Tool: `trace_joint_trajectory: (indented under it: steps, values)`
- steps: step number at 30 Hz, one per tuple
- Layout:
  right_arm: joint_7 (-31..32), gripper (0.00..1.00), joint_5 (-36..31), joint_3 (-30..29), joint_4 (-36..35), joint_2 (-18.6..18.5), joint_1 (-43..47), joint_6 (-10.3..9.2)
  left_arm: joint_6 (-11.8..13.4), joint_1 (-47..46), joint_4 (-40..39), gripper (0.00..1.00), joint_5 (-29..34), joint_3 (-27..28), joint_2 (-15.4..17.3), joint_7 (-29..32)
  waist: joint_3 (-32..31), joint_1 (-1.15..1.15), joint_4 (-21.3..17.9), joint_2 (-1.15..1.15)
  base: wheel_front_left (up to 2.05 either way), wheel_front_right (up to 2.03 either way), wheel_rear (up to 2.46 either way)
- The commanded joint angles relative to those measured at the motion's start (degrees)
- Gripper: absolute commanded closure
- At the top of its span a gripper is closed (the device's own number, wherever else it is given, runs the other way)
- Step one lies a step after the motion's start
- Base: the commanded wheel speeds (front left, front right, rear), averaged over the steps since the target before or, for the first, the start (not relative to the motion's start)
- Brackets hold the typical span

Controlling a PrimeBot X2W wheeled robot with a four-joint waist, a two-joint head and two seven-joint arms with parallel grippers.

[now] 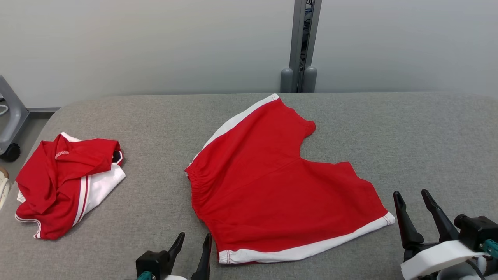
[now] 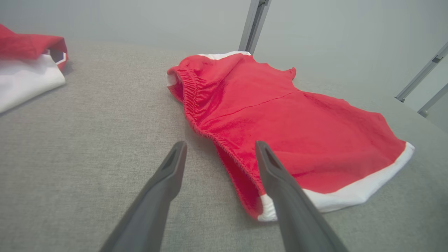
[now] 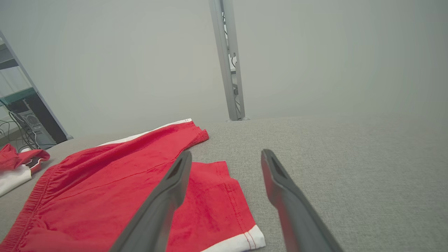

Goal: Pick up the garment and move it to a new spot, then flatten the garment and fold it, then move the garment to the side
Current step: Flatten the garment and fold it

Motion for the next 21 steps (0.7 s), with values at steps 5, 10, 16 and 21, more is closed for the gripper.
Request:
trace_joint_trajectory:
  steps: [5, 10, 16, 21]
  values:
    - [-0.24, 0.00, 0.28, -0.92, 1.90, 0.03, 0.22, 0.01, -1.01, 0.00, 1.80, 0.00, -0.41, -2.58, 0.19, -0.04, 0.34, 0.00, -0.24, 0.00, 0.00, 0.00, 0.00]
    - [-0.25, 0.00, -0.04, -1.17, 5.93, -0.16, -0.87, 0.01, -1.33, -0.44, 2.52, 0.00, -1.02, -4.46, 0.22, -0.04, 1.05, 0.00, -0.13, 0.00, 0.00, 0.00, 0.00]
    - [-0.24, 0.00, 2.22, 1.71, 13.66, -1.39, -4.29, 0.01, -1.63, -1.70, 3.46, 0.00, -2.06, -6.53, 0.22, -0.04, 2.66, 0.00, 0.54, 0.00, 0.00, 0.00, 0.00]
    - [-0.24, 0.00, 4.92, 6.07, 19.17, -2.97, -7.51, 0.00, -1.93, -3.38, 6.54, 0.00, -3.24, -8.75, 0.21, -0.04, 3.54, 0.00, 1.02, 0.00, 0.00, 0.00, 0.00]
